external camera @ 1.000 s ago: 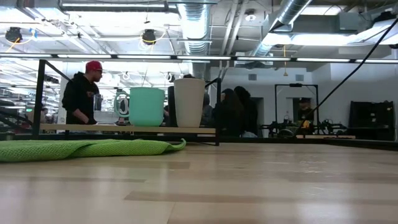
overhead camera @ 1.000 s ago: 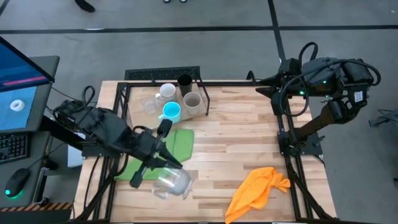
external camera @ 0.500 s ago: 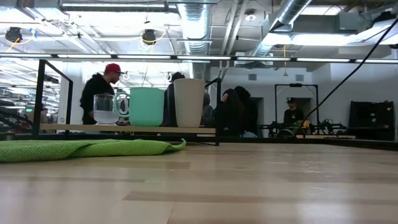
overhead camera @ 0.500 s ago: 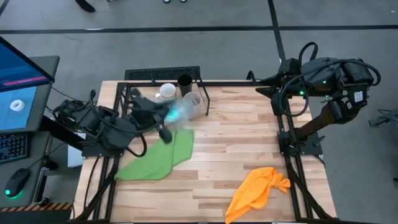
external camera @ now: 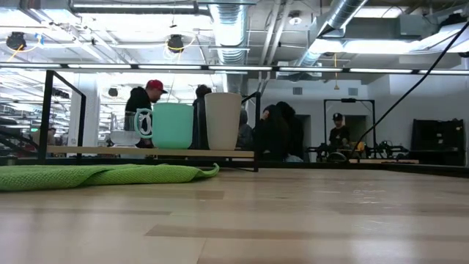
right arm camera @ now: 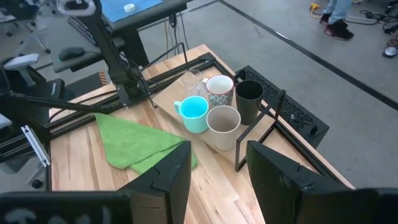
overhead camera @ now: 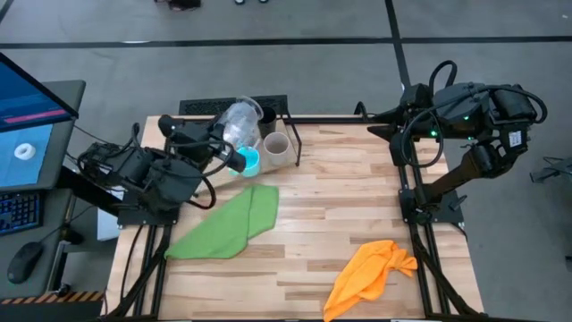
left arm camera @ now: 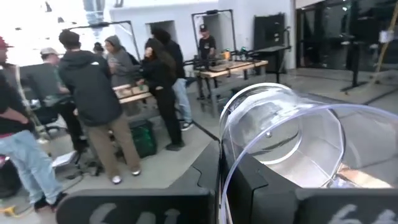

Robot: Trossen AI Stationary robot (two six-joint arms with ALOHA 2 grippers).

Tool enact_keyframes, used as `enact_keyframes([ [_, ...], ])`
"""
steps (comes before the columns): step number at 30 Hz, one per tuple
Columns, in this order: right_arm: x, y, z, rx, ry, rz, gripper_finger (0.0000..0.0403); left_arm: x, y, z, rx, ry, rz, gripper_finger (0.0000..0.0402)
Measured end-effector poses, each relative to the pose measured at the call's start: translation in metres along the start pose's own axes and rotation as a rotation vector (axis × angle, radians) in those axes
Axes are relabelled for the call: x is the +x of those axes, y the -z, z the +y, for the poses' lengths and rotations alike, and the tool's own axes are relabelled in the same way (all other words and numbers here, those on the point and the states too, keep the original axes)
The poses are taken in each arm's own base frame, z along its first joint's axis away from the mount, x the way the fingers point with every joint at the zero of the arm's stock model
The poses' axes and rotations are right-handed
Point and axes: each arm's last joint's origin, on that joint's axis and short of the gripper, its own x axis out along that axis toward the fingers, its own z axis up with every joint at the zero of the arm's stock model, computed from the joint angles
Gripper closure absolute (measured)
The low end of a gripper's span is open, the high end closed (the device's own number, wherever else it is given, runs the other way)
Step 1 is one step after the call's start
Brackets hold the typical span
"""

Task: Stack small to large cups/mugs on shelf
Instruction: Put the transparent mug on the shelf

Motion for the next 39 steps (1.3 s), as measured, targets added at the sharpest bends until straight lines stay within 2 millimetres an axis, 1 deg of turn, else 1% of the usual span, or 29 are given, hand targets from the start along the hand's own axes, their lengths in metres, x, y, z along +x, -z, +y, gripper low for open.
enact_keyframes([
  [5, 0.000, 0.000, 0.000, 0.000, 0.000, 0.000, 0.0227, 0.006, 0.004, -0.001, 0.022, 0.091, 0.038, 0.0401],
  [8, 0.000, 0.000, 0.000, 0.000, 0.000, 0.000, 0.0227, 0.017, 0.014, 0.002, 0.035, 0.182, 0.122, 0.0401],
  [9, 0.000, 0.000, 0.000, 0.000, 0.000, 0.000, 0.0227, 0.022, 0.020, 0.004, 0.045, 0.214, 0.178, 0.0401],
  [11, 0.000, 0.000, 0.000, 0.000, 0.000, 0.000, 0.0227, 0.034, 0.036, 0.011, 0.067, 0.261, 0.344, 0.0401],
  [14, 0.000, 0.000, 0.000, 0.000, 0.000, 0.000, 0.0227, 0.052, 0.064, 0.021, 0.092, 0.203, 0.635, 0.0401],
  [16, 0.000, 0.000, 0.000, 0.000, 0.000, 0.000, 0.0227, 0.062, 0.081, 0.017, 0.079, 0.204, 0.763, 0.0401],
  [18, 0.000, 0.000, 0.000, 0.000, 0.000, 0.000, 0.0227, 0.065, 0.096, 0.013, 0.085, 0.277, 0.881, 0.0401],
  [20, 0.000, 0.000, 0.000, 0.001, 0.000, 0.000, 0.0227, 0.065, 0.107, 0.010, 0.083, 0.298, 0.959, 0.0401],
  [22, 0.000, 0.000, 0.000, 0.000, 0.000, 0.000, 0.0227, 0.063, 0.121, 0.012, 0.121, 0.251, 1.029, 0.0401],
  [25, 0.000, 0.001, 0.000, -0.003, 0.003, 0.008, 0.0227, 0.062, 0.140, 0.012, 0.114, 0.198, 1.111, 0.0401],
  [30, 0.000, 0.001, 0.000, -0.007, 0.005, 0.006, 0.0227, 0.058, 0.165, 0.029, 0.102, 0.115, 1.192, 0.0401],
  [35, 0.000, 0.001, 0.000, -0.011, 0.005, 0.006, 0.0227, 0.057, 0.186, 0.061, 0.052, 0.064, 1.249, 0.0401],
  [39, 0.000, 0.001, 0.000, -0.011, 0.005, 0.005, 0.0227, 0.062, 0.199, 0.082, 0.033, 0.045, 1.266, 0.0401],
])
